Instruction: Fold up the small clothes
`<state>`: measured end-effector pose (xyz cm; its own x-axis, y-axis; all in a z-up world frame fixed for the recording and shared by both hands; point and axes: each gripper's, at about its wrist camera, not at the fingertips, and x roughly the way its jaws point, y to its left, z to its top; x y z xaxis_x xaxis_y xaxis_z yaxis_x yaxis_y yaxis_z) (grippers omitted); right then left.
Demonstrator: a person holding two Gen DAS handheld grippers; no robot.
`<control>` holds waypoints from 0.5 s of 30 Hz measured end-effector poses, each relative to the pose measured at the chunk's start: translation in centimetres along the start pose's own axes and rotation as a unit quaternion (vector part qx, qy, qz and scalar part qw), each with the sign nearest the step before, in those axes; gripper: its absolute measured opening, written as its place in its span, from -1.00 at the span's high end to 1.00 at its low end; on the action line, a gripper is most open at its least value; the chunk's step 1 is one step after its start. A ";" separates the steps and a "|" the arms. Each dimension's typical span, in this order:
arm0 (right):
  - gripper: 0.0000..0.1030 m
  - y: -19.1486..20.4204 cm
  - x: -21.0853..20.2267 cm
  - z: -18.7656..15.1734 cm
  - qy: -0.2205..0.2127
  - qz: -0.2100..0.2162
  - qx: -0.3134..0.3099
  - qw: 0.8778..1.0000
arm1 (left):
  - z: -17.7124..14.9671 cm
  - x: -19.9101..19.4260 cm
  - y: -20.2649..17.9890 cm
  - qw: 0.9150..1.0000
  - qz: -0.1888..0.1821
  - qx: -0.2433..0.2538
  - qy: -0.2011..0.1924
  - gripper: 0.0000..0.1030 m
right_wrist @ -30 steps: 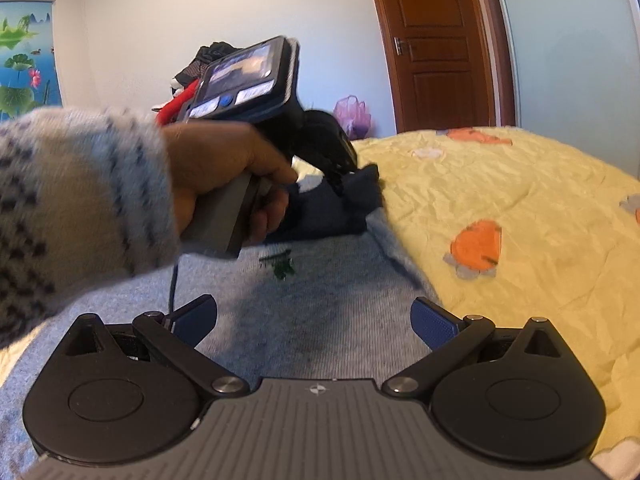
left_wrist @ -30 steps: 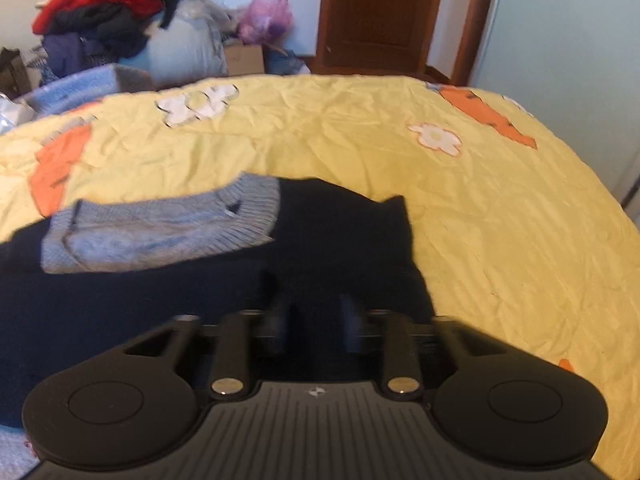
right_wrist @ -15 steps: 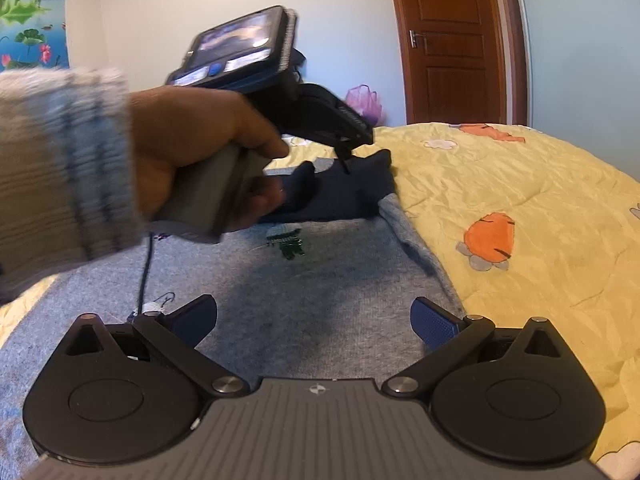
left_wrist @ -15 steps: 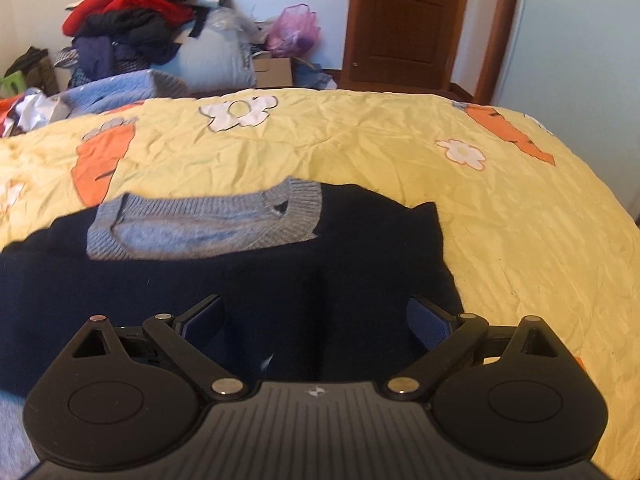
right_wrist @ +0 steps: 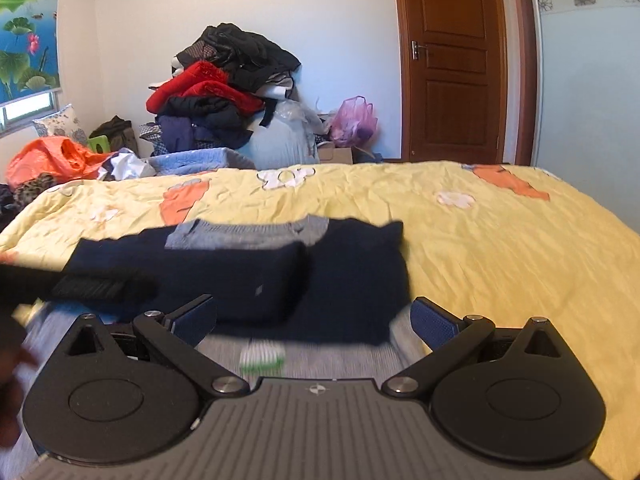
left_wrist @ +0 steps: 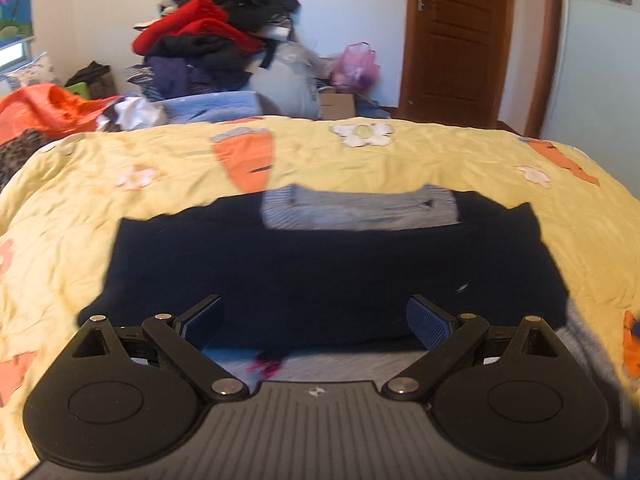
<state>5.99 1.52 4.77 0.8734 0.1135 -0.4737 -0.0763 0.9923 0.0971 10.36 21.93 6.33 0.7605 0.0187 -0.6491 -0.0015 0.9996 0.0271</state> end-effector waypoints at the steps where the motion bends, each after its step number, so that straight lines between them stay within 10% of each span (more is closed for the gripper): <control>1: -1.00 0.0 0.7 0.3 0.003 0.000 0.001 1.000 | -0.2 -0.2 0.5 1.000 -0.001 -0.005 0.002 -0.91; 15: -1.00 1.2 1.4 -0.6 0.007 -0.004 -0.034 0.999 | -1.8 -0.8 2.1 1.000 -0.002 0.010 -0.003 -0.91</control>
<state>6.85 2.93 3.68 0.8669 0.1057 -0.4872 -0.1023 0.9942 0.0336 8.63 24.05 5.53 0.7646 0.0154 -0.6443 0.0137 0.9991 0.0401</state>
